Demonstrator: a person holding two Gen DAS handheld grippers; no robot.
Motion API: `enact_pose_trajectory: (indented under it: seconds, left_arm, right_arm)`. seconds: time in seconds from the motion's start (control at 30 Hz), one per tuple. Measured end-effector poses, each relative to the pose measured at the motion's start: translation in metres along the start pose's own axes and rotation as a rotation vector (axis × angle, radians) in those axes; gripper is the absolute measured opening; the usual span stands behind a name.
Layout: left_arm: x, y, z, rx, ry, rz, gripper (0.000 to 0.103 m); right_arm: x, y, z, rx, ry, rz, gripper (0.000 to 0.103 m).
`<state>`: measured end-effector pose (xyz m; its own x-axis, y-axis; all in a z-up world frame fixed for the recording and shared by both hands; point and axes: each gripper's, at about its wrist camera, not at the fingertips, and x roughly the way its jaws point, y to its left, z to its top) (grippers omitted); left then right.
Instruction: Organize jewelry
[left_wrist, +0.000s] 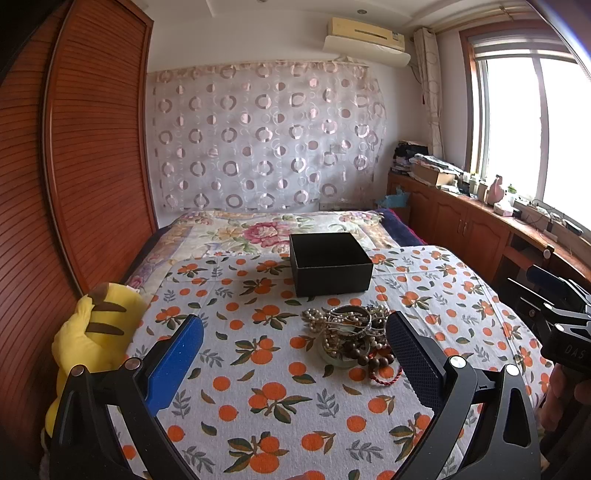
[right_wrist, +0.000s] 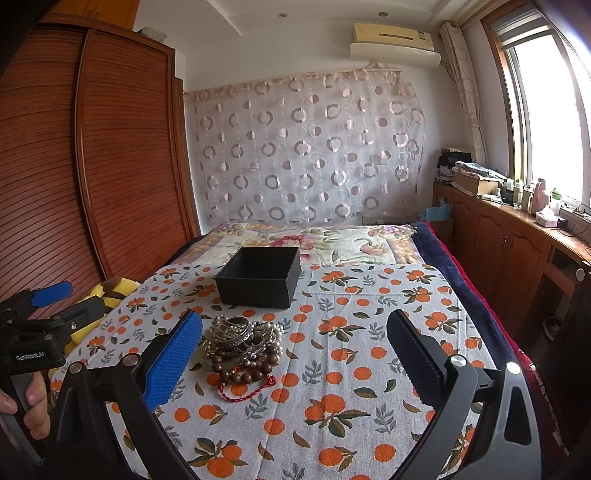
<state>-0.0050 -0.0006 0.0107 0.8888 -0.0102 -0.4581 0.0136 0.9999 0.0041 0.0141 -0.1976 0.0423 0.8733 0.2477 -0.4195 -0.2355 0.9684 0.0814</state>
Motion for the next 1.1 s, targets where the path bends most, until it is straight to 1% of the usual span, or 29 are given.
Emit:
enact_pose_trajectory:
  seconds: [0.2, 0.3, 0.47, 0.7, 0.77, 0.87, 0.93, 1.1]
  left_arm:
    - [0.0, 0.0, 0.0, 0.0, 0.003, 0.0, 0.096]
    - [0.002, -0.001, -0.002, 0.001, 0.011, -0.001, 0.096]
    - [0.013, 0.001, -0.009, -0.002, 0.045, -0.009, 0.096]
    - [0.032, 0.007, -0.017, -0.006, 0.095, -0.04, 0.096]
    - [0.04, 0.008, -0.019, 0.0, 0.111, -0.048, 0.096]
    - [0.052, 0.008, -0.021, 0.007, 0.134, -0.061, 0.096]
    - [0.06, 0.007, -0.022, 0.01, 0.149, -0.07, 0.096]
    - [0.082, 0.003, -0.023, 0.016, 0.2, -0.118, 0.096]
  right_arm:
    - [0.002, -0.001, -0.003, -0.002, 0.002, 0.0, 0.101]
    - [0.003, 0.001, 0.001, -0.001, 0.01, 0.002, 0.101]
    - [0.007, 0.011, 0.004, -0.008, 0.036, 0.014, 0.101]
    - [0.028, 0.007, -0.009, -0.027, 0.077, 0.03, 0.101]
    - [0.034, 0.007, -0.013, -0.033, 0.094, 0.047, 0.1]
    - [0.041, 0.006, -0.018, -0.043, 0.119, 0.063, 0.093]
    - [0.047, 0.006, -0.022, -0.053, 0.143, 0.067, 0.084]
    - [0.06, 0.003, -0.03, -0.059, 0.187, 0.077, 0.074]
